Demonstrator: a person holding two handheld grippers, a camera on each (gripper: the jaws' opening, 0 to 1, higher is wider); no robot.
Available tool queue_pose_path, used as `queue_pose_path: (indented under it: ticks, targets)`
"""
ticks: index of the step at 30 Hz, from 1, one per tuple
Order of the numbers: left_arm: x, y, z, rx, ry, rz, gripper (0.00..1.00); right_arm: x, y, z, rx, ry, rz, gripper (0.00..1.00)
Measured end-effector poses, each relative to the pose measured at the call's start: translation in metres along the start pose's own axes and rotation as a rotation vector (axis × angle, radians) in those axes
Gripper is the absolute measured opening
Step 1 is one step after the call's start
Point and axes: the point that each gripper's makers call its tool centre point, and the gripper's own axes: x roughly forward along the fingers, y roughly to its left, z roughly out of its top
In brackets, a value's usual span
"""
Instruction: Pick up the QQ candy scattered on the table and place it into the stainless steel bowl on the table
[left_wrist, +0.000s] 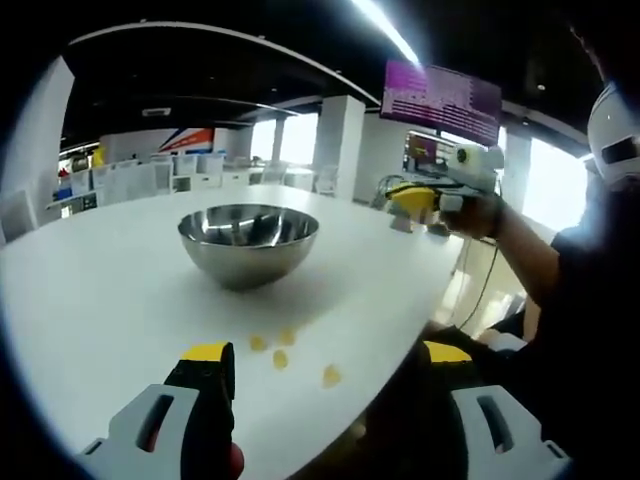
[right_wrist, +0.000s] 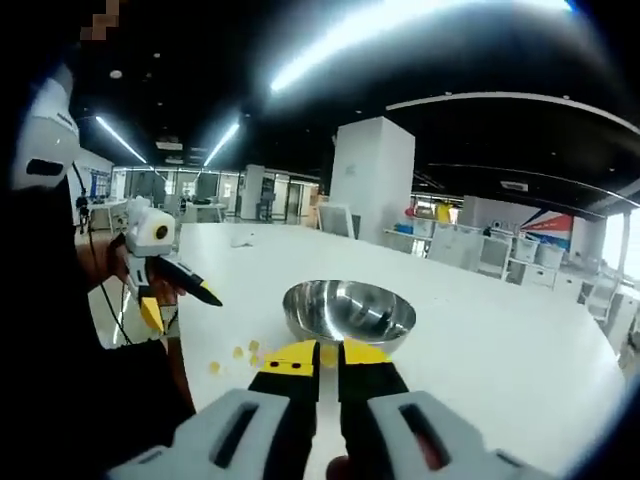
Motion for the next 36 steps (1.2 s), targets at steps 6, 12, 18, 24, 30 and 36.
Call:
queue_pose_path:
  ticks: [6, 12, 18, 24, 30, 36]
  targets:
    - [-0.001, 0.000, -0.001, -0.001, -0.002, -0.004, 0.75, 0.037, -0.023, 0.007, -0.041, 0.054, 0.035, 0.08]
    - [-0.006, 0.007, -0.003, -0.011, -0.007, 0.012, 0.75, 0.090, -0.033, 0.005, -0.097, 0.139, 0.087, 0.08]
    - [-0.013, 0.009, -0.002, -0.014, -0.017, 0.017, 0.74, 0.136, -0.036, -0.013, -0.202, 0.269, 0.117, 0.08]
    - [-0.020, 0.011, -0.005, -0.024, -0.025, 0.032, 0.74, 0.164, -0.033, -0.029, -0.218, 0.350, 0.133, 0.08]
    - [-0.024, 0.010, -0.006, -0.025, -0.029, 0.037, 0.74, 0.170, -0.035, -0.039, -0.228, 0.401, 0.137, 0.08]
    - [-0.026, 0.011, -0.003, -0.020, -0.037, 0.038, 0.74, 0.173, -0.040, -0.041, -0.235, 0.425, 0.135, 0.09]
